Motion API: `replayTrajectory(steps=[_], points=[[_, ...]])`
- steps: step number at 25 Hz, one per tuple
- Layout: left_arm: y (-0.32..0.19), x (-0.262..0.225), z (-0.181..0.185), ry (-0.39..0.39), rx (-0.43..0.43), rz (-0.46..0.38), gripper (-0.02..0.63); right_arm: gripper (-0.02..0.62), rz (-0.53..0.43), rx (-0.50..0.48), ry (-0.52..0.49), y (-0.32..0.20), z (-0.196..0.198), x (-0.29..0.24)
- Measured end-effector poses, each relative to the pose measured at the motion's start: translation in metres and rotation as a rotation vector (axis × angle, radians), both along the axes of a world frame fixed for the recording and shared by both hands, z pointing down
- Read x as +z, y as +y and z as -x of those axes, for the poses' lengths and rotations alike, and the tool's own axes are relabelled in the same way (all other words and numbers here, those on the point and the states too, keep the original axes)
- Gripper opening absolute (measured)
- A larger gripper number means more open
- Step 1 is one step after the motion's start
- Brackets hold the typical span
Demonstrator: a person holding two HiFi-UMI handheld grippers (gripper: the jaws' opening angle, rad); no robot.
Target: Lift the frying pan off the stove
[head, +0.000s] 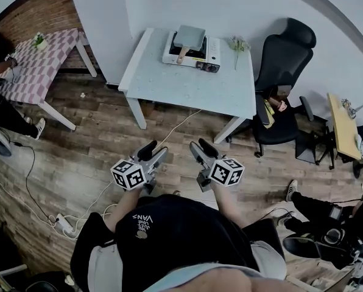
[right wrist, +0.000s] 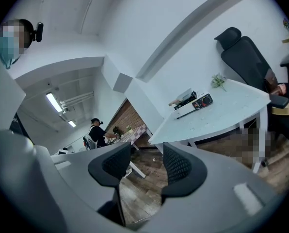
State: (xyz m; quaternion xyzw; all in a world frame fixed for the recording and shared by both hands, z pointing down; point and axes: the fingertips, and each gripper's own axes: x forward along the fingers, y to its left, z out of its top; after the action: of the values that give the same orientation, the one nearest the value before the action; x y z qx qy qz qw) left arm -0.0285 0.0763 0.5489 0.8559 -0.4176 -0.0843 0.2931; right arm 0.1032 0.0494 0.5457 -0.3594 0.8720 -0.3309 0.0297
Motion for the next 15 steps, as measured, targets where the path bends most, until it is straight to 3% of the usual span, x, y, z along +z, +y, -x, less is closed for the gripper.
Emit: replayTrajectory(steps=[6, 15], points=[[-0.028, 0.010, -0.009, 0.025, -0.009, 0.037, 0.232, 0.198, 0.019, -0.010, -0.030, -0.025, -0.002, 0.008], [-0.107, 0.010, -0.007, 0.038, 0.067, 0.045, 0.232, 0.198, 0.037, 0.051, -0.021, -0.093, 0.002, 0.015]])
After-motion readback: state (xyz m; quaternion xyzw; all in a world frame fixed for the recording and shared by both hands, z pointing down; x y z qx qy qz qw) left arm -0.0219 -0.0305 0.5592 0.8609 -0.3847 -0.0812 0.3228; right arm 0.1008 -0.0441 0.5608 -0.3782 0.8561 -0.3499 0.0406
